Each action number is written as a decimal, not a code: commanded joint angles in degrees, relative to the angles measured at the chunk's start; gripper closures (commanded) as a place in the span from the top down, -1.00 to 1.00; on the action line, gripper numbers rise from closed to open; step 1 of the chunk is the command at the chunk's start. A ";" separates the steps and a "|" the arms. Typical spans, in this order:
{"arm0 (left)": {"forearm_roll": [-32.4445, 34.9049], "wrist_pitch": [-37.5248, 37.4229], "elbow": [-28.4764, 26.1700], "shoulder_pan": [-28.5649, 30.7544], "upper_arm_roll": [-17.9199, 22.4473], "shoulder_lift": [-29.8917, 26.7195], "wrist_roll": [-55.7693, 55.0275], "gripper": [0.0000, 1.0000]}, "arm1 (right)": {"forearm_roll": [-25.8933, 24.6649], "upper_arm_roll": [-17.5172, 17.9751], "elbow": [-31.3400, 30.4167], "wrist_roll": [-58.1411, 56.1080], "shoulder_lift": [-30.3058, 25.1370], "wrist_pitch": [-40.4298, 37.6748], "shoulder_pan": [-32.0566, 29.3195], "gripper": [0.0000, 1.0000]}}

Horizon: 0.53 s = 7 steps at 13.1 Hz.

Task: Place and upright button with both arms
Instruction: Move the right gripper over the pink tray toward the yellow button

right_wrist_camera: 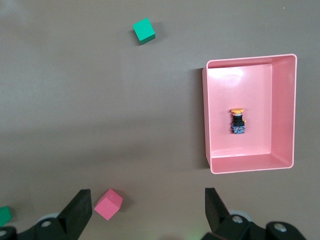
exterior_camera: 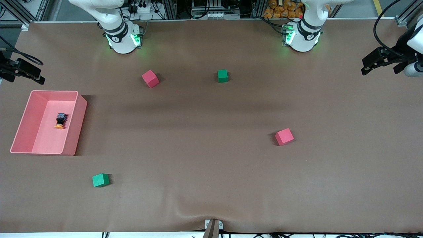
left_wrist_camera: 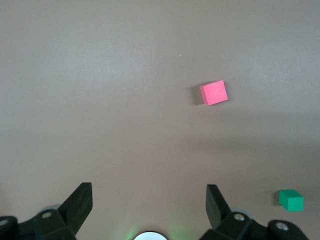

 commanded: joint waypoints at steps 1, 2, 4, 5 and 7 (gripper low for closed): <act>0.26 -1.09 1.28 0.47 -0.12 0.41 -0.41 1.00 | -1.06 0.40 -1.58 -1.30 -1.40 0.60 0.33 1.00; 0.26 -1.09 1.37 0.47 -0.12 0.41 -0.41 1.00 | -0.98 0.40 -1.58 -1.39 -1.40 0.60 0.33 1.00; 0.26 -1.09 1.28 0.39 -0.21 0.41 -0.32 1.00 | -0.98 0.23 -1.58 -1.39 -1.31 0.60 0.24 1.00; 0.26 -1.09 1.28 0.39 -0.21 0.50 -0.32 1.00 | -0.98 0.23 -1.49 -1.39 -1.23 0.60 0.16 1.00; 0.35 -1.18 1.11 0.30 -0.21 1.03 -0.32 1.00 | -1.06 0.23 -1.49 -1.39 -0.53 0.51 0.16 1.00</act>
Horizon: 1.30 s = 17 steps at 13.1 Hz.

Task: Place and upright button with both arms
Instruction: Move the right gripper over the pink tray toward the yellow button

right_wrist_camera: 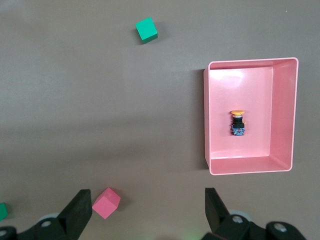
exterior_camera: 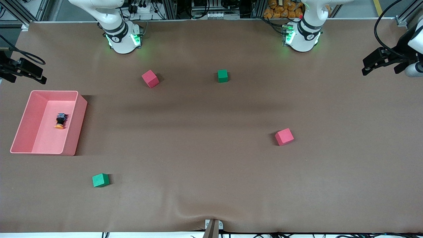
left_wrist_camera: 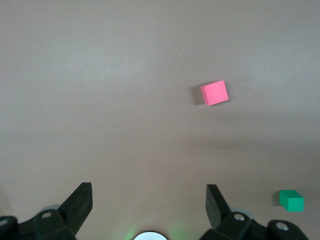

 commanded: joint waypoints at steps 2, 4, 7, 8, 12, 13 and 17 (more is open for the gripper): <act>0.26 -1.16 1.02 0.21 -0.47 0.91 -0.40 1.00 | -0.91 -0.07 -1.45 -0.64 -0.54 0.40 -0.63 1.00; 0.35 -1.08 1.02 -0.14 -0.64 1.00 -0.57 1.00 | -1.00 -0.25 -1.54 -0.65 -0.02 0.31 -1.59 1.00; 0.35 -0.81 1.10 0.03 -0.82 1.17 -0.75 1.00 | -1.69 -0.25 -1.97 -0.82 2.00 -1.88 -5.71 1.00; 0.26 -0.81 1.28 0.03 -0.82 1.17 -0.75 1.00 | -2.83 -0.25 -1.89 -0.65 3.58 -1.89 -6.51 1.00; 0.09 -0.99 1.02 0.21 -0.73 0.47 -0.84 1.00 | -5.30 -0.25 -2.41 -1.86 8.24 0.48 -10.99 1.00; 0.00 -1.08 1.10 0.21 -0.73 0.12 -1.01 1.00 | -5.30 -0.25 -3.55 -5.27 9.21 2.05 -12.74 1.00; 0.17 -2.92 0.93 0.29 -0.56 -0.76 -1.80 1.00 | -4.34 -0.25 -12.95 -15.58 12.45 18.03 -19.88 1.00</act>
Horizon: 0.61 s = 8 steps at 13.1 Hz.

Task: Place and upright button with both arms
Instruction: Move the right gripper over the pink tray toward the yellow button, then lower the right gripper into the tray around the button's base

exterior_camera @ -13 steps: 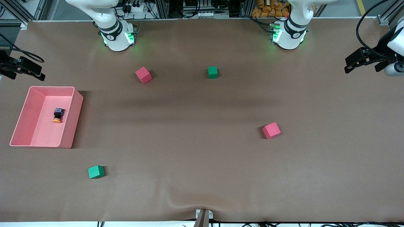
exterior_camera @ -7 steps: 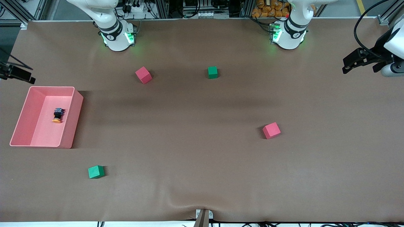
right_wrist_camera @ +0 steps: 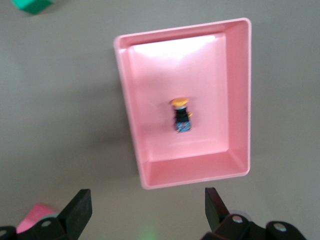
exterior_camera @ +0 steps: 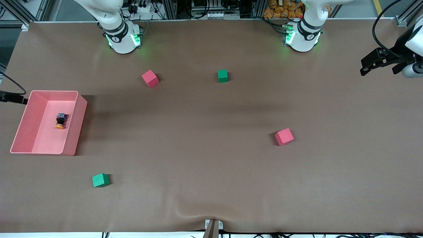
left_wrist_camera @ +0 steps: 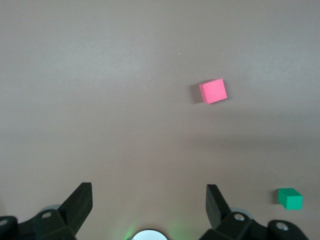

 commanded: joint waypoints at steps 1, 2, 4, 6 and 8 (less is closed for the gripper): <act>0.17 -1.94 0.52 0.40 0.00 -0.59 -1.05 1.00 | 0.01 1.00 -3.54 -2.27 3.37 7.37 -2.34 1.00; 0.17 -1.94 0.52 0.31 0.01 -0.59 -1.14 1.00 | 0.01 1.00 -3.54 -2.45 5.48 9.39 -2.78 1.00; 0.26 -2.20 0.44 0.31 -0.34 -0.59 -1.14 1.00 | 0.01 1.09 -3.71 -4.11 9.18 11.78 -3.57 1.00; 0.26 -2.56 0.44 0.31 -0.43 -0.59 -0.97 1.00 | 0.01 1.09 -4.15 -4.82 11.99 14.32 -4.09 1.00; 0.26 -2.47 0.52 0.13 -0.43 -0.16 -0.96 1.00 | 0.01 1.09 -4.24 -9.02 14.72 18.53 -5.58 1.00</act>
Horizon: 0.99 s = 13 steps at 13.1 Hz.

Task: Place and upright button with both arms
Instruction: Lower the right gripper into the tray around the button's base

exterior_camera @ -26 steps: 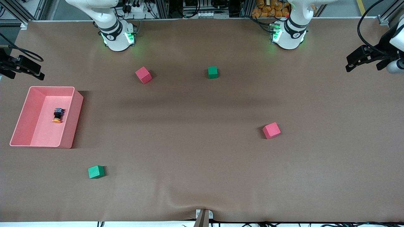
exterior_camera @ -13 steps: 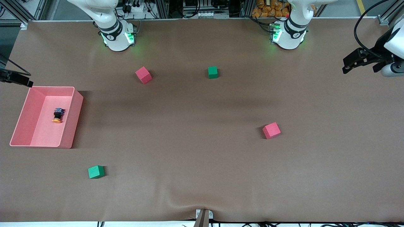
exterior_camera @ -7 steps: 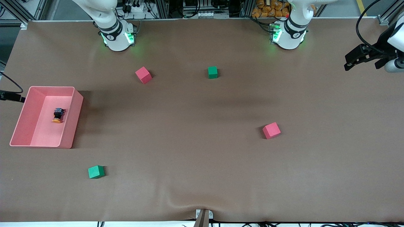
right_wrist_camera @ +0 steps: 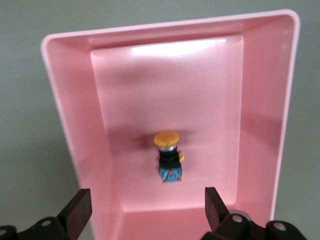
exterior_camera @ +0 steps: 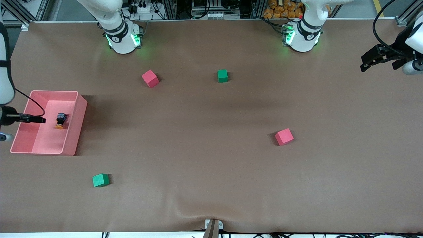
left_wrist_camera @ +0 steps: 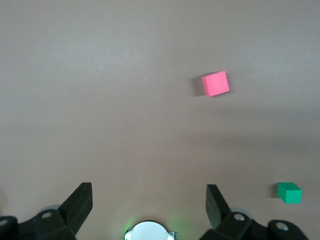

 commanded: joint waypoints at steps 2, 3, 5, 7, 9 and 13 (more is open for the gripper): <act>0.26 -0.51 0.63 -0.24 -0.52 0.49 -0.61 1.00 | -0.01 1.04 -0.12 -4.69 3.33 4.54 -2.80 1.00; 0.26 -0.51 0.55 -0.42 -0.61 0.50 -0.61 1.00 | -0.01 1.04 -0.12 -4.69 3.69 4.63 -2.88 1.00; 0.35 -0.51 0.54 -0.33 -1.48 0.41 -0.52 1.00 | -0.01 1.04 -0.12 -5.13 5.17 6.82 -2.97 1.00; 0.35 -0.51 0.54 -0.33 -2.01 0.41 -0.52 1.00 | -0.01 1.04 -0.21 -6.97 6.76 7.97 -3.85 1.00; 0.35 -0.42 0.63 -0.42 -2.62 0.49 -0.52 1.00 | -0.01 1.04 -0.21 -6.98 7.38 8.41 -4.02 1.00; 0.35 -0.16 0.63 -0.60 -2.72 0.67 -0.61 1.00 | -0.01 1.04 -0.21 -6.89 8.61 9.12 -3.94 1.00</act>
